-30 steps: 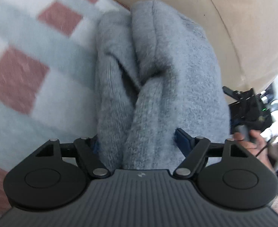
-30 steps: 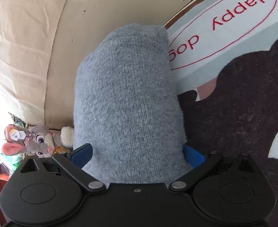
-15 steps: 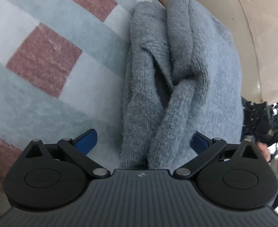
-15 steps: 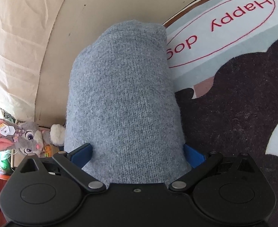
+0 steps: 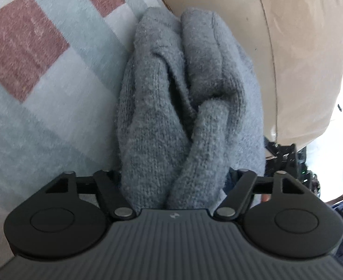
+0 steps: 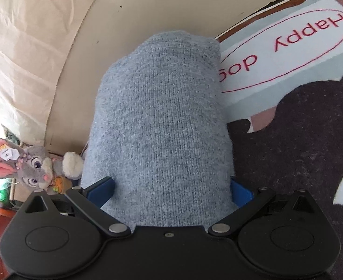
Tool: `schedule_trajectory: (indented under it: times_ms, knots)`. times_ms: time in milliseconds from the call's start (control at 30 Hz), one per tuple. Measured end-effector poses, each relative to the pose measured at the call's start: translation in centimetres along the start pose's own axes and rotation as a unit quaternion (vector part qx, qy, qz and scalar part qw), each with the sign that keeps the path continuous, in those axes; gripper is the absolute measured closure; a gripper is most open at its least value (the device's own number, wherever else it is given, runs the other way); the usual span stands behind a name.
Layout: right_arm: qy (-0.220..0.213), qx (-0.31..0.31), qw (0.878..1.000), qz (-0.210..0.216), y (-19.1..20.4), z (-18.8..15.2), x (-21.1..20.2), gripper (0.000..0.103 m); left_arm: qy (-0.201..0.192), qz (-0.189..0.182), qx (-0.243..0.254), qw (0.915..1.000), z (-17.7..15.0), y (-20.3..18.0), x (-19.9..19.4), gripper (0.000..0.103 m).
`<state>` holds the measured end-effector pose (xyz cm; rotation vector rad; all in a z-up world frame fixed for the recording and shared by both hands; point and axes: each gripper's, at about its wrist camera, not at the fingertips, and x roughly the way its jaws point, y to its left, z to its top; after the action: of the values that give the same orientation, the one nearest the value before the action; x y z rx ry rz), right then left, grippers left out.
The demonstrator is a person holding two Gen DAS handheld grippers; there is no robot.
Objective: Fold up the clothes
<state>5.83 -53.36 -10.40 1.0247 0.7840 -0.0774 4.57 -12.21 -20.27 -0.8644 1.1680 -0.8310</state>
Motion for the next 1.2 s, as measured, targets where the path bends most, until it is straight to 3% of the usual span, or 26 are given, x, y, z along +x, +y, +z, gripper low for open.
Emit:
schedule_trajectory:
  times_ms: [167,233,300,367,500,667,733,800,867,933,1000,1100,1200]
  knots:
    - [0.007,-0.035,0.999,0.007,0.3,0.7,1.1,0.000,-0.006,0.017,-0.012,0.9998,0.7,-0.4,1.7,0.031]
    - [0.007,-0.058,0.998,0.011,0.1,0.9,2.2,0.000,0.007,0.032,-0.014,0.9994,0.7,0.9,0.3,0.028]
    - [0.016,-0.022,0.999,0.040,-1.4,1.8,3.2,0.000,0.019,0.045,-0.005,0.9988,1.2,0.0,0.7,0.029]
    - [0.020,-0.039,0.998,0.048,-0.6,1.8,3.1,0.000,0.031,0.062,0.035,0.9970,1.3,-1.6,0.8,0.038]
    - [0.029,-0.079,0.994,0.067,1.4,1.5,2.5,0.000,0.027,0.109,0.151,0.9821,-0.5,-6.0,-0.2,0.048]
    - [0.001,-0.112,0.987,0.112,4.6,1.2,0.0,0.002,-0.007,0.172,0.229,0.9582,-2.6,-10.0,-2.3,0.055]
    - [0.014,-0.163,0.982,0.090,6.7,0.6,0.1,0.003,-0.017,0.205,0.258,0.9439,-3.3,-11.4,-2.8,0.055]
    - [0.038,-0.222,0.973,0.051,8.8,0.0,0.6,0.003,-0.004,0.226,0.254,0.9404,-3.3,-11.4,-2.7,0.055]
    - [0.057,-0.227,0.972,0.018,8.4,0.0,1.4,0.002,0.016,0.213,0.211,0.9538,-2.4,-10.6,-3.2,0.055]
    - [0.069,-0.212,0.975,-0.010,7.2,0.4,2.1,0.000,0.026,0.177,0.161,0.9706,-1.6,-8.9,-3.9,0.052]
    - [0.066,-0.147,0.987,0.005,4.7,1.3,2.2,0.000,0.032,0.138,0.115,0.9833,-1.3,-7.4,-4.3,0.048]
    - [0.058,-0.061,0.996,0.043,1.0,2.0,2.6,0.000,0.045,0.102,0.073,0.9911,-1.4,-5.7,-4.7,0.037]
    - [0.063,-0.012,0.996,0.061,-0.8,2.1,4.3,0.000,0.045,0.084,0.038,0.9948,-2.1,-4.1,-4.8,0.021]
